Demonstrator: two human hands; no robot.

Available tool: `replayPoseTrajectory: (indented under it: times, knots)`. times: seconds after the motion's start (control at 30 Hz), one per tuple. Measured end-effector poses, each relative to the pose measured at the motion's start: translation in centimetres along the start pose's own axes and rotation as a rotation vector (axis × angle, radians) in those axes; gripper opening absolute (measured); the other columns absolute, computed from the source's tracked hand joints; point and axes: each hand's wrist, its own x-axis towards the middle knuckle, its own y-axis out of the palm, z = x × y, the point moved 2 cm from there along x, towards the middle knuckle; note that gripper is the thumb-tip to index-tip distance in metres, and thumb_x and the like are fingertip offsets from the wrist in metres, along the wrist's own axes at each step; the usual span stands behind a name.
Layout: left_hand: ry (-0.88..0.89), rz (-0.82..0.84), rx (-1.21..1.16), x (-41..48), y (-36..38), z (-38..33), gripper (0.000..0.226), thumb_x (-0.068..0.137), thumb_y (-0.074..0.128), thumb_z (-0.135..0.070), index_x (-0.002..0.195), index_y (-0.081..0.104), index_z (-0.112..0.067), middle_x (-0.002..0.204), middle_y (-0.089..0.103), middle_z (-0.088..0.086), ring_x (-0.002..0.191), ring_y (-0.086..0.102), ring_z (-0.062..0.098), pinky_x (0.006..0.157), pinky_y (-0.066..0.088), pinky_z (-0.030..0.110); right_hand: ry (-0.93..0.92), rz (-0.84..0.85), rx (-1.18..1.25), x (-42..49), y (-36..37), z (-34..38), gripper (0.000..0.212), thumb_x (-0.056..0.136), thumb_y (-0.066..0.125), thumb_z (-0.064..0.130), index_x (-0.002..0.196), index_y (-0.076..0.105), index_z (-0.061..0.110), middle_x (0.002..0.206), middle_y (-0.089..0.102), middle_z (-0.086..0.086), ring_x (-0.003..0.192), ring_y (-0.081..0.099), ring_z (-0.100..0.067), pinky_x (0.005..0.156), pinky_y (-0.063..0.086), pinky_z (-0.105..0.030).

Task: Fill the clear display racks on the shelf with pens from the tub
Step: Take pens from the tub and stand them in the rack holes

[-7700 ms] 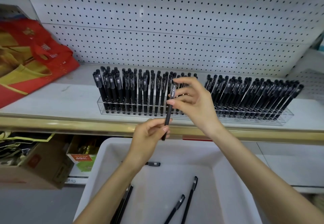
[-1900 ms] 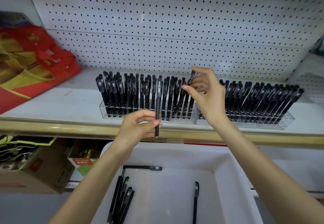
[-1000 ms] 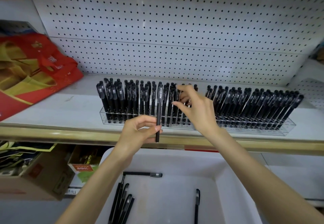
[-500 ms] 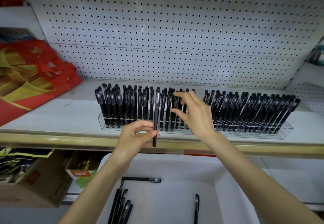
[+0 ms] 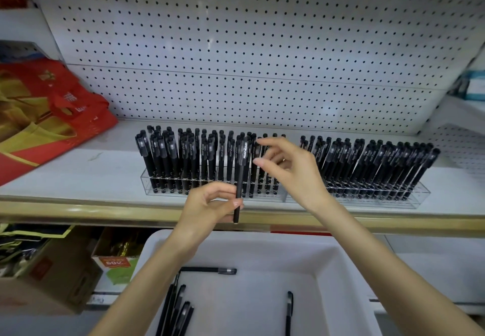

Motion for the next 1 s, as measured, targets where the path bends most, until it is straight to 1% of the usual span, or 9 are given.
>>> replayPoseTrajectory:
  times: [0.07,0.3,0.5,0.6,0.7,0.8,0.83,0.9,1.0]
  knots:
    - [0.020,0.011,0.010,0.0,0.6,-0.1,0.016,0.081,0.071,-0.004,0.097,0.068,-0.003,0.085,0.073,0.007,0.087,0.070,0.024,0.080,0.058,0.038,0.051,0.047,0.120,-0.6,0.4,0.4,0.038,0.081,0.073,0.020,0.112,0.057,0.035,0.086,0.066,0.003,0.075,0.063,-0.010,0.072,0.053,-0.026]
    - [0.043,0.003,0.046,0.1,2.1,0.0,0.014,0.078,0.074,-0.005,0.089,0.069,-0.012,0.081,0.070,0.000,0.079,0.068,0.016,0.077,0.059,0.041,0.089,-0.049,0.269,-1.4,0.4,0.3,0.043,0.081,0.074,0.011,0.112,0.057,0.034,0.077,0.066,0.004,0.068,0.066,-0.016,0.075,0.057,-0.049]
    - [0.078,0.069,0.059,0.0,2.9,0.0,0.011,0.083,0.069,-0.003,0.087,0.069,-0.013,0.078,0.071,-0.001,0.085,0.068,0.022,0.076,0.059,0.039,0.093,-0.040,0.288,-1.4,-0.2,0.4,0.048,0.078,0.076,0.008,0.114,0.059,0.036,0.081,0.065,0.004,0.071,0.065,-0.020,0.076,0.056,-0.051]
    - [0.110,0.040,0.095,0.3,3.0,0.3,0.011,0.085,0.068,-0.009,0.090,0.071,-0.018,0.085,0.073,-0.003,0.088,0.068,0.017,0.076,0.058,0.032,0.070,-0.079,0.267,-1.5,-0.7,0.5,0.046,0.077,0.077,0.008,0.110,0.060,0.035,0.080,0.065,0.004,0.070,0.066,-0.014,0.076,0.057,-0.044]
    - [0.308,-0.089,0.468,0.3,2.1,0.3,0.013,0.091,0.061,-0.028,0.100,0.070,-0.025,0.098,0.067,-0.016,0.089,0.063,-0.002,0.077,0.049,0.014,0.032,-0.255,0.199,-1.2,-1.7,0.3,0.045,0.075,0.079,0.010,0.107,0.056,0.032,0.082,0.065,0.003,0.073,0.067,-0.008,0.074,0.056,-0.025]
    - [0.543,-0.199,1.046,0.2,1.0,0.6,0.039,0.096,0.041,-0.044,0.112,0.066,-0.019,0.107,0.064,-0.009,0.093,0.063,0.007,0.069,0.050,0.023,-0.041,-0.398,0.074,-0.6,-2.7,-0.4,0.046,0.077,0.078,0.013,0.107,0.050,0.034,0.083,0.063,0.010,0.076,0.066,-0.002,0.073,0.050,-0.014]
    - [0.588,-0.210,1.145,0.2,0.8,0.9,0.044,0.095,0.037,-0.044,0.112,0.066,-0.016,0.108,0.065,-0.005,0.094,0.064,0.011,0.067,0.052,0.025,-0.064,-0.406,0.023,-0.5,-2.8,-0.7,0.046,0.078,0.077,0.015,0.108,0.048,0.035,0.084,0.062,0.013,0.077,0.066,-0.002,0.073,0.050,-0.013]
    - [0.602,-0.198,1.241,0.3,0.7,1.7,0.050,0.094,0.034,-0.044,0.115,0.065,-0.011,0.112,0.066,0.001,0.099,0.065,0.016,0.076,0.054,0.029,-0.109,-0.392,-0.072,-0.4,-2.6,-1.3,0.043,0.079,0.076,0.019,0.110,0.050,0.030,0.084,0.061,0.017,0.078,0.065,-0.001,0.076,0.050,-0.013]
    - [0.587,-0.160,1.297,0.6,0.9,2.6,0.054,0.093,0.034,-0.045,0.118,0.064,-0.008,0.117,0.066,0.006,0.106,0.064,0.021,0.089,0.051,0.034,-0.181,-0.378,-0.177,-0.2,-1.7,-2.1,0.044,0.080,0.075,0.023,0.118,0.054,0.017,0.086,0.062,0.013,0.078,0.064,-0.003,0.079,0.055,-0.025]
